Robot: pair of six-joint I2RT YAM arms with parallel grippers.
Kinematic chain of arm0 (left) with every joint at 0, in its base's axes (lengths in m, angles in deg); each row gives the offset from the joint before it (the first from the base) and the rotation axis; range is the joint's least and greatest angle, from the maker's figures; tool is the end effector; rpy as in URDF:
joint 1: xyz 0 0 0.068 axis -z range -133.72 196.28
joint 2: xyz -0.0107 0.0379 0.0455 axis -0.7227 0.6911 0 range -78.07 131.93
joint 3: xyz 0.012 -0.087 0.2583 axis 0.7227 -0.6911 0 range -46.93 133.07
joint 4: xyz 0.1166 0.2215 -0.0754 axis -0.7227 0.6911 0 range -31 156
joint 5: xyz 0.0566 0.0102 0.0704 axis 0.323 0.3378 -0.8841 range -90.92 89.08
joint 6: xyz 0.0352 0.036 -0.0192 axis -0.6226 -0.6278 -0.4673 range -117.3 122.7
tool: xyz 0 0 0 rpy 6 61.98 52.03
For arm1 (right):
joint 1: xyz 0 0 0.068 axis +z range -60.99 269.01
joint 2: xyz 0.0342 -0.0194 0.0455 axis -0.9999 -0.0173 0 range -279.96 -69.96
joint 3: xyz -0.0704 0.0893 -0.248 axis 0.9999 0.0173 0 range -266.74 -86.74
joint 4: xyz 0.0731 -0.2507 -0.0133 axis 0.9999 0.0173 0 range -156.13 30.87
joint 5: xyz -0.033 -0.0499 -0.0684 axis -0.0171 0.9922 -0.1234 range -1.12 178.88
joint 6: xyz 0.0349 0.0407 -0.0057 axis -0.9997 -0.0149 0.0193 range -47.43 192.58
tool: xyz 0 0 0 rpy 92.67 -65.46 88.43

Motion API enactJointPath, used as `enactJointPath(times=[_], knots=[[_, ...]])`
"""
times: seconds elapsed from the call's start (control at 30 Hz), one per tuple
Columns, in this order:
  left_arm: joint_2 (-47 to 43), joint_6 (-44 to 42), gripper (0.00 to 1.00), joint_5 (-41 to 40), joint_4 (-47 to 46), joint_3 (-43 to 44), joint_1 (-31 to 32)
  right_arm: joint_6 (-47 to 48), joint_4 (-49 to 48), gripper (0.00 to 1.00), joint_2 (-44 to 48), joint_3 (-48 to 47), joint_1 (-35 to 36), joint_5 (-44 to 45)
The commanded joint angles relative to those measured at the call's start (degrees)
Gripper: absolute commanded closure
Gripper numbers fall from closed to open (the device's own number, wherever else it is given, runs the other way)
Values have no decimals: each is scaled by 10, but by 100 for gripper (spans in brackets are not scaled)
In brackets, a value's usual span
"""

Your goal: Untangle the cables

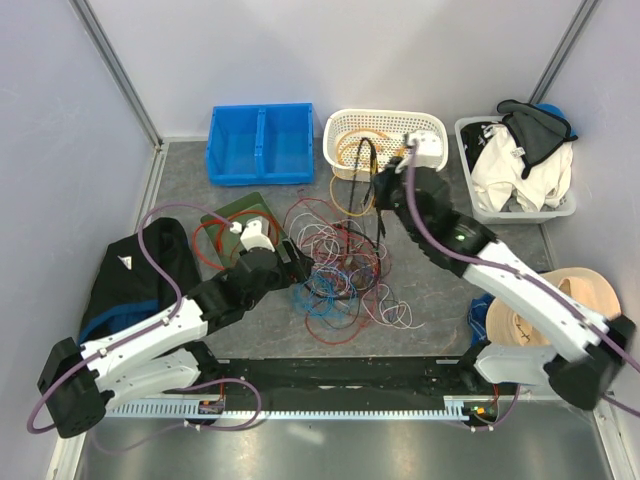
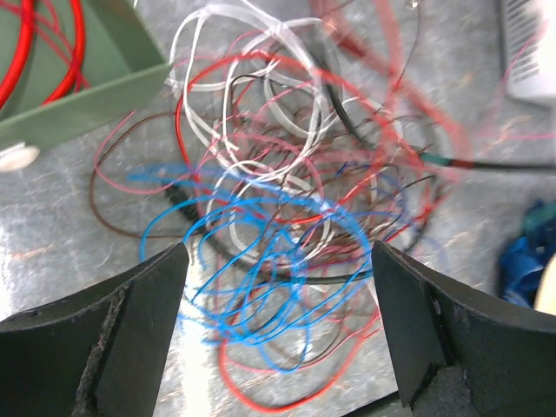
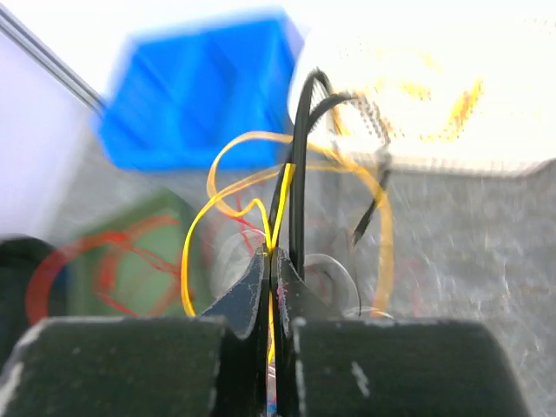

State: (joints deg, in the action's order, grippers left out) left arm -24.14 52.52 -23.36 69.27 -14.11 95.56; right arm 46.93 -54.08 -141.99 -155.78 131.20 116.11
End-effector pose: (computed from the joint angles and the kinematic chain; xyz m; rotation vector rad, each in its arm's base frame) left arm 0.1447 -0.1471 0.2389 -0.2466 2.1227 -0.6340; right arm 0.2247 0.1816 0.3844 0.0715 1.8211 0.4064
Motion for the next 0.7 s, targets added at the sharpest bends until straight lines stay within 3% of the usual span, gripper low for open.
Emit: enactJointPath(times=[0.0,0.17,0.4,0.67], knots=[[-14,-2,8,-22,-42,32,1,3,60,100,78,-47,-3,-1],[-15,-18,9,-5,-90,29,0,-18,90,100,139,-28,-2,-22],[-16,-45,4,24,-231,-9,0,-30,94,100,167,26,-2,-30],[-59,-135,0,6,-364,-21,0,-33,92,100,199,18,-2,-69]])
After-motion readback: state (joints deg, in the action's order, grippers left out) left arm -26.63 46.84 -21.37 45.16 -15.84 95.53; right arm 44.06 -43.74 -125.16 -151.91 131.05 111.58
